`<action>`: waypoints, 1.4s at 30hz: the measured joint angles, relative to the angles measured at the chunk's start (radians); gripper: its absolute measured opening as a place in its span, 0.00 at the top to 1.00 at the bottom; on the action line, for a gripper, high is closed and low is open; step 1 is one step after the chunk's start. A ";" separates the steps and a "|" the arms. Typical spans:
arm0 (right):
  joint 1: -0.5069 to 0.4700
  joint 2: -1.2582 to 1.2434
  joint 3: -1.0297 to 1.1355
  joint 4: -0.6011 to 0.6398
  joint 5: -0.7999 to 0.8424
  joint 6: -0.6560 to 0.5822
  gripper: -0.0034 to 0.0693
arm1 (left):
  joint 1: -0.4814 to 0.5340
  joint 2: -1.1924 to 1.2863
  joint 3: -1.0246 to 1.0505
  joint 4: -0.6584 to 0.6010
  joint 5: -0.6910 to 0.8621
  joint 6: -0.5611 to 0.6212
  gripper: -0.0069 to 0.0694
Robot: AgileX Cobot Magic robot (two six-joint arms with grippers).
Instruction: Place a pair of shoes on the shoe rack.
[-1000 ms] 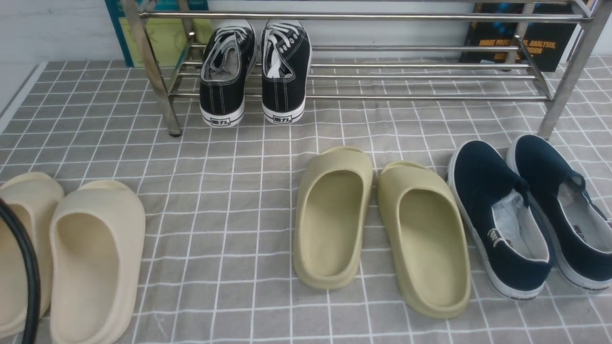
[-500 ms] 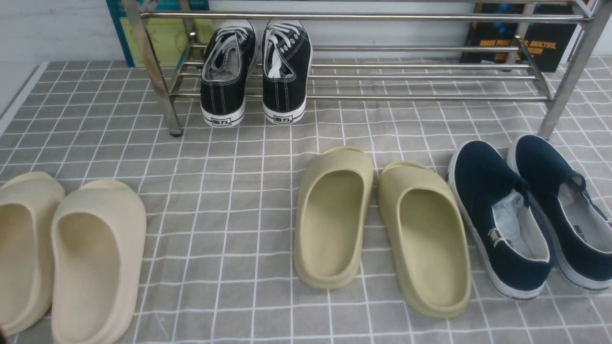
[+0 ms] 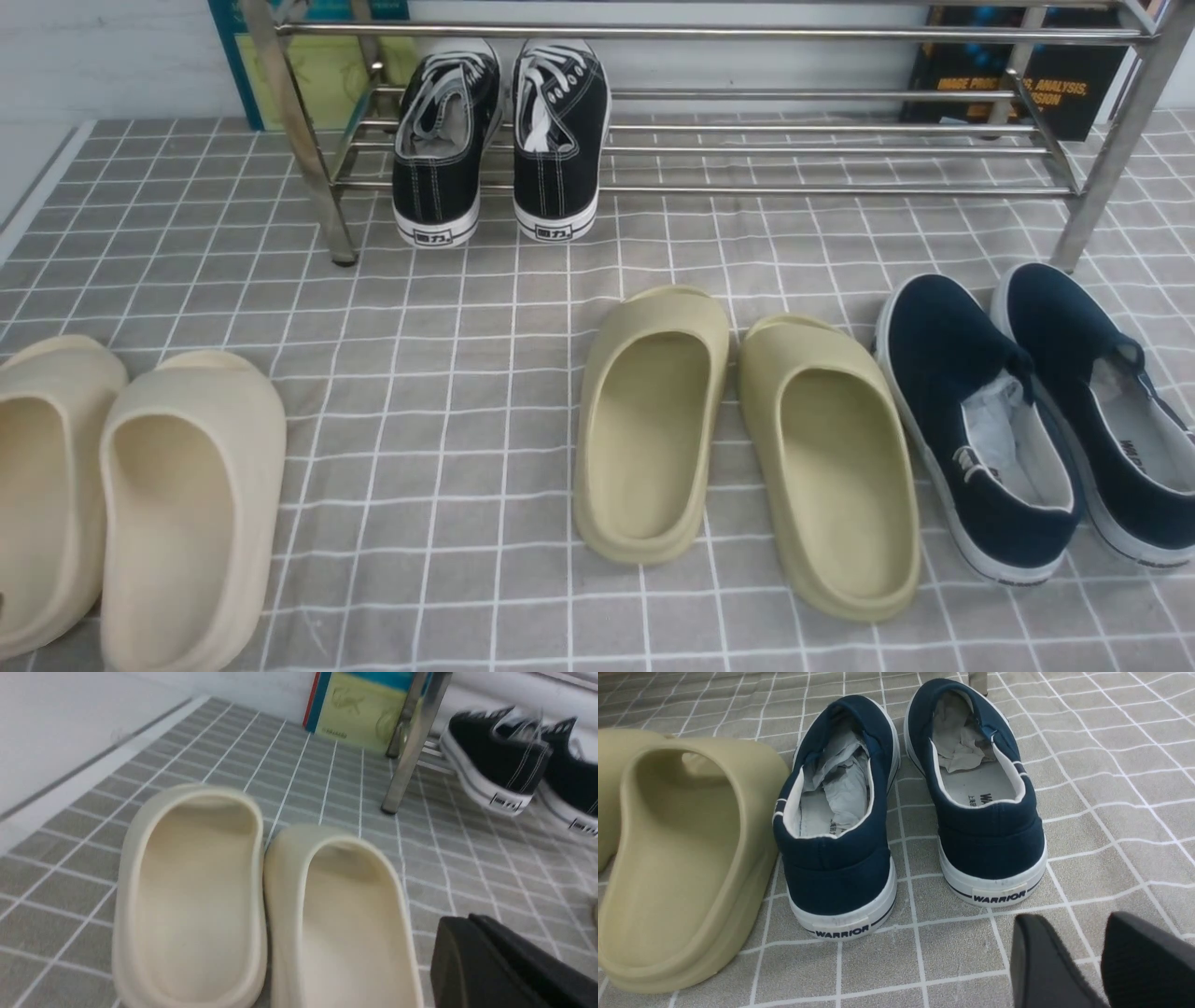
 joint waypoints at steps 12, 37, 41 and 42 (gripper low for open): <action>0.000 0.000 0.000 -0.001 0.000 0.000 0.62 | -0.003 0.000 0.037 0.041 0.102 0.003 0.93; 0.000 0.000 0.000 -0.001 0.000 0.000 0.62 | -0.054 0.000 0.038 0.056 0.129 0.022 0.93; 0.000 0.000 0.000 -0.001 0.000 0.000 0.62 | -0.054 0.000 0.038 0.056 0.131 0.022 0.93; 0.000 0.000 0.000 -0.001 0.000 0.000 0.62 | -0.054 0.000 0.038 0.056 0.132 0.022 0.93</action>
